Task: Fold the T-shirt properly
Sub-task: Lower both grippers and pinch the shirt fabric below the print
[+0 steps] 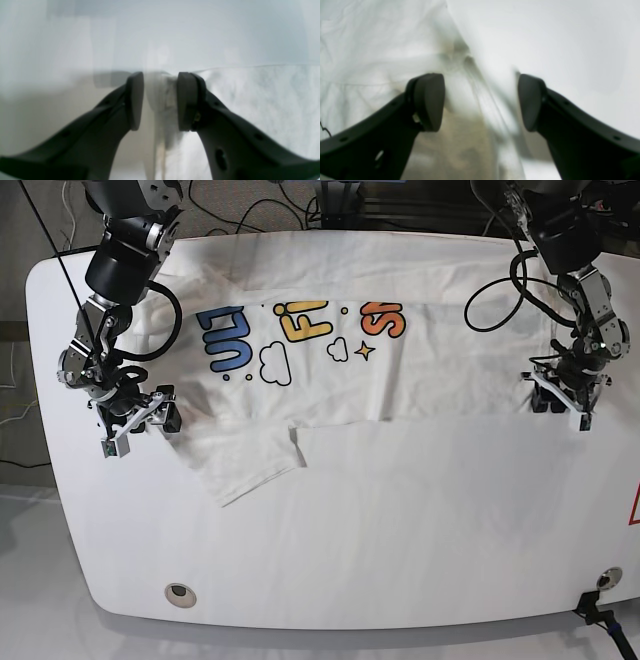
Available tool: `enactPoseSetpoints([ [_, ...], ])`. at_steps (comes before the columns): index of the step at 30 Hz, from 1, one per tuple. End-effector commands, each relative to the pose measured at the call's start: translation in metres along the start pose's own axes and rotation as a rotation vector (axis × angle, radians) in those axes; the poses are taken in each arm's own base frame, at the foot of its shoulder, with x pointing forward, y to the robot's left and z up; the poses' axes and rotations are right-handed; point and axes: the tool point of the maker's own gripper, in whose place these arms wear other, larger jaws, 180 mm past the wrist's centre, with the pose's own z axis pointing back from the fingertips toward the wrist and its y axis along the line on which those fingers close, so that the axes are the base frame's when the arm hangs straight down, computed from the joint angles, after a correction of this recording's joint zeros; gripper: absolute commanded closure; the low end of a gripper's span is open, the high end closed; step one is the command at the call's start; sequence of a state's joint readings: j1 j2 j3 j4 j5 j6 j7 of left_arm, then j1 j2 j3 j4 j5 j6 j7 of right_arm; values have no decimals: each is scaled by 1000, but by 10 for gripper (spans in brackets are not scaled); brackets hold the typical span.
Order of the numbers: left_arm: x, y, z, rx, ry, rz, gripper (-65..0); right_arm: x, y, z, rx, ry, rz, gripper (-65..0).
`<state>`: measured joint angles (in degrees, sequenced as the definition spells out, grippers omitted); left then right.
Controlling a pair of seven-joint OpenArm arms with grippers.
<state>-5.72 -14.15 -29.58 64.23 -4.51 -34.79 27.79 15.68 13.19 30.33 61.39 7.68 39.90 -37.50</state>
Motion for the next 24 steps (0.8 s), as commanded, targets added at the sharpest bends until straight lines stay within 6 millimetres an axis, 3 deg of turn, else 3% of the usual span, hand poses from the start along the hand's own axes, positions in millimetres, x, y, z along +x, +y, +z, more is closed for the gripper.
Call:
enactPoseSetpoints([
  [1,-20,-7,2,-39,86,-46,-205,14,-6,4,-13,-25,18,-445],
  [24,-17,-16,2,-86,64,-39,-204,7,-7,5,-16,-12,17,-444],
])
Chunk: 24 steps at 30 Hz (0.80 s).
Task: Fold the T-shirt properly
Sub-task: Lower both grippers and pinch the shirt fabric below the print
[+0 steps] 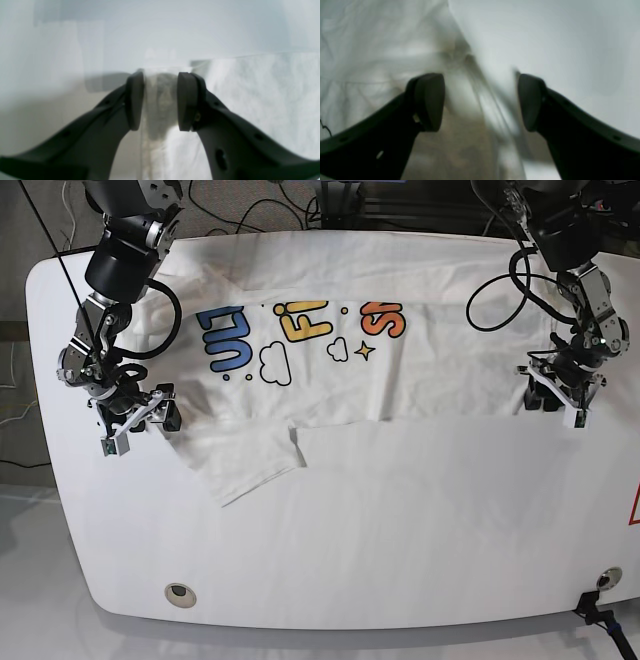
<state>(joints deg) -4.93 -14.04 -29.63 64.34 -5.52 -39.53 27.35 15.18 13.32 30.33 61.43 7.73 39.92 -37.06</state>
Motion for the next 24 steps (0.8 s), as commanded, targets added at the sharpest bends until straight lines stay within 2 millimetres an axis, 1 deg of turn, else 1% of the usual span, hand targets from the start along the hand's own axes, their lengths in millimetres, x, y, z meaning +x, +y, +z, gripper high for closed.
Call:
enactPoseSetpoints([
  [1,-11,-3,0,-18,56,6,-201,10,-6,4,-14,-12,17,-444],
  [4,-9,-4,0,-25,45,19,-132,10,-6,4,-14,-12,17,-444],
  [5,-9,-4,0,-25,46,18,-122,10,-5,4,-13,-12,16,-444],
  [9,-10,-4,1,-25,49,18,-120,10,-5,4,-13,-12,16,-444],
  [13,-15,-4,1,-25,80,19,-120,10,-5,4,-13,-12,16,-444],
  [15,-17,-7,0,-31,89,14,-120,10,-5,4,-13,-12,16,-444],
  [18,-18,-18,-5,-59,104,-14,-117,11,-5,4,-13,-14,16,-444],
  [24,-18,-20,-6,-63,106,-17,-118,11,-5,4,-13,-14,16,-444],
])
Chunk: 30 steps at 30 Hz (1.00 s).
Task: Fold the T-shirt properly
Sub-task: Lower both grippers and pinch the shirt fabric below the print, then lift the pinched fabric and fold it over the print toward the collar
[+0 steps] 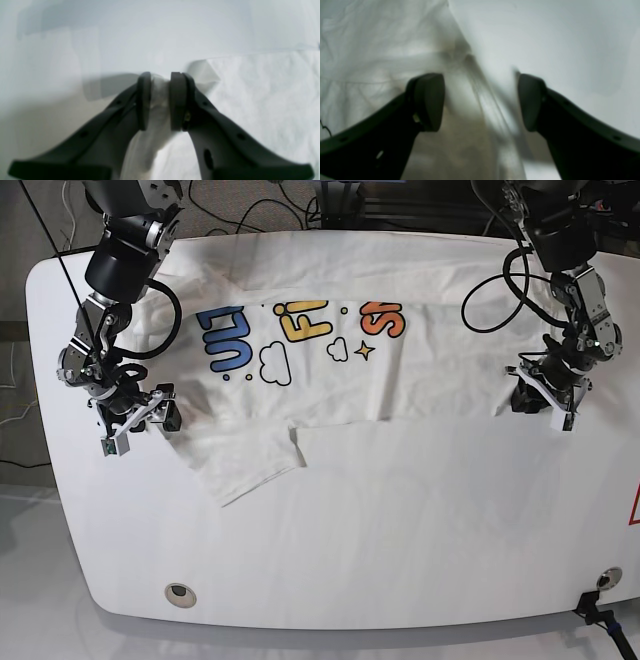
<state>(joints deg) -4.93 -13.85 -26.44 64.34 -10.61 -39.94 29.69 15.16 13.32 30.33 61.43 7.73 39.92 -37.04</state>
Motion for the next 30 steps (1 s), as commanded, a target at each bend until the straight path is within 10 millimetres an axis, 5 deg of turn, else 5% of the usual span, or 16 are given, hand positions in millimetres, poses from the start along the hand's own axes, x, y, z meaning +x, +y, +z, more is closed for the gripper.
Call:
enactPoseSetpoints([
  [1,-20,4,1,17,104,-31,-117,11,-6,4,-14,-14,17,-444],
  [6,-19,4,1,17,102,-31,-112,11,-6,4,-14,-14,17,-443],
  [9,-19,4,1,17,101,-31,-1,11,-5,4,-13,-14,17,-443],
  [22,-20,5,2,20,105,-34,0,11,-5,4,-13,-15,17,-436],
  [24,-20,5,2,20,105,-34,0,11,-5,4,-13,-17,17,-378],
  [30,-20,5,2,20,105,-34,0,13,-5,4,-11,-20,17,-59],
])
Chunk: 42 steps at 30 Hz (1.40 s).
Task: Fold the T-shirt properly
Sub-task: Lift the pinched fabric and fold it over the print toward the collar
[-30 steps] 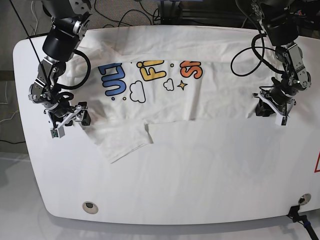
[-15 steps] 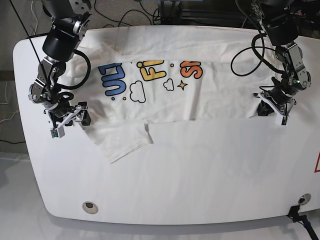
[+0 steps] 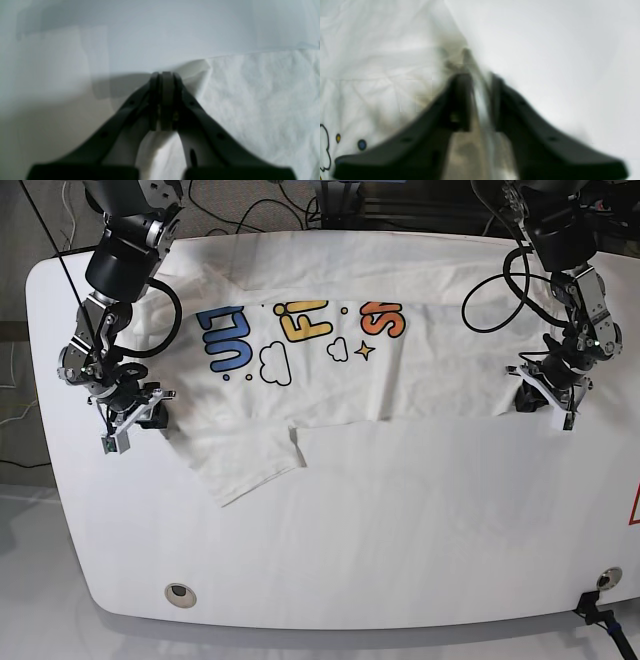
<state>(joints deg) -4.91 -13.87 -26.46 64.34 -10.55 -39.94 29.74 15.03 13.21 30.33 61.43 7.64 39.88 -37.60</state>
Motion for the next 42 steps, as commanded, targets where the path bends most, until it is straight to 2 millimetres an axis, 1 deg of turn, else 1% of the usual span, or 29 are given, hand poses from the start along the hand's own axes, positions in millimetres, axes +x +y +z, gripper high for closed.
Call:
enactPoseSetpoints([
  [1,-19,5,2,19,103,-34,0,16,-5,4,-12,-33,18,-28],
  [2,-19,5,2,19,103,-34,0,16,-5,4,-12,-33,18,-5],
  [3,-19,5,2,19,103,-34,0,16,-5,4,-12,-33,18,0],
  [6,-19,5,2,20,102,-32,0,16,-5,4,-12,-32,18,0],
  [8,-19,5,2,20,102,-32,0,16,-4,4,-10,-32,17,-18],
  [10,-19,5,2,20,102,-32,0,16,-4,4,-9,-31,16,-58],
  [12,-19,5,2,20,102,-32,0,16,-4,4,-9,-31,16,-128],
  [14,-19,5,2,20,102,-32,0,16,-4,4,-9,-31,16,-212],
  [16,-19,5,2,20,102,-32,0,16,-3,4,-7,-32,14,-278],
  [17,-19,5,2,20,102,-32,0,15,-1,2,-1,-32,11,-293],
  [21,-19,5,2,20,102,-32,0,13,8,-2,14,-24,18,-294],
  [23,-19,5,2,20,103,-33,0,11,20,-7,39,-6,50,-294],
  [26,-19,5,2,20,103,-33,0,11,22,-8,45,-1,59,-279],
  [29,-19,5,2,20,103,-33,0,11,22,-8,45,-2,59,-233],
  [32,-19,5,2,20,102,-34,0,12,21,-8,42,-4,61,-140],
  [33,-19,5,2,20,102,-34,0,12,21,-8,42,-5,60,-101],
  [35,-19,5,2,20,102,-34,0,12,21,-8,42,-5,60,-1],
  [42,-18,5,2,20,101,-33,0,13,19,-6,37,-5,65,0],
])
